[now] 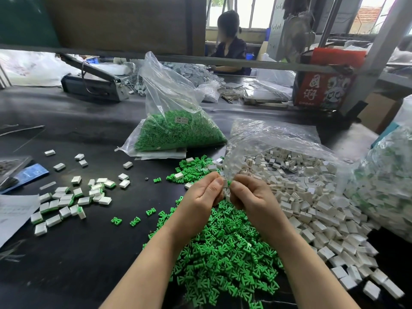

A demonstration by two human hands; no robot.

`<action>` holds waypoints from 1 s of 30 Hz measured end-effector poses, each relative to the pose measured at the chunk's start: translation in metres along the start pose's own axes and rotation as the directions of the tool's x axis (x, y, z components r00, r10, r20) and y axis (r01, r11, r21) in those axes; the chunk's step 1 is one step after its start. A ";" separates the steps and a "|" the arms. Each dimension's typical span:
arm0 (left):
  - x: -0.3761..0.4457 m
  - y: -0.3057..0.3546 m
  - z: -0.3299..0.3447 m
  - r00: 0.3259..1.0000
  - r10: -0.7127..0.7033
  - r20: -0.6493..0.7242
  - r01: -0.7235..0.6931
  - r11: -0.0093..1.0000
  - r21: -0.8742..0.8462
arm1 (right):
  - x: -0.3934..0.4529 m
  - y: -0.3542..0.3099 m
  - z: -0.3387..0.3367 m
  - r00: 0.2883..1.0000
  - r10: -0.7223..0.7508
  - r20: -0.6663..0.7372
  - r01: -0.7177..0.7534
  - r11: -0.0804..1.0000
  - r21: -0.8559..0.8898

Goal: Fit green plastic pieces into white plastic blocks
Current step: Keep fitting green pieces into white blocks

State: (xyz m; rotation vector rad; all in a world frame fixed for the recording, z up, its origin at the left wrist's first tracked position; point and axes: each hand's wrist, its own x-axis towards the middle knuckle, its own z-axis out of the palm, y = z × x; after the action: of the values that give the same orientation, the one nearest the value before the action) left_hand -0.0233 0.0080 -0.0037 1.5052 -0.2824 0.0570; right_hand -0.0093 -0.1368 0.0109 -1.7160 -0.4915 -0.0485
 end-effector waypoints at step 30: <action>-0.005 0.018 -0.017 0.931 -0.190 0.311 0.154 0.979 0.136 | -0.004 0.004 -0.018 0.915 0.147 0.377 -0.209 0.969 0.131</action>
State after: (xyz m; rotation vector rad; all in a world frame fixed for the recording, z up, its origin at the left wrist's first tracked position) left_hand -0.0290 0.0263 0.0119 1.6422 -0.4130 -0.3227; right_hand -0.0070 -0.1550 0.0099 -1.5989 -0.5909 0.4422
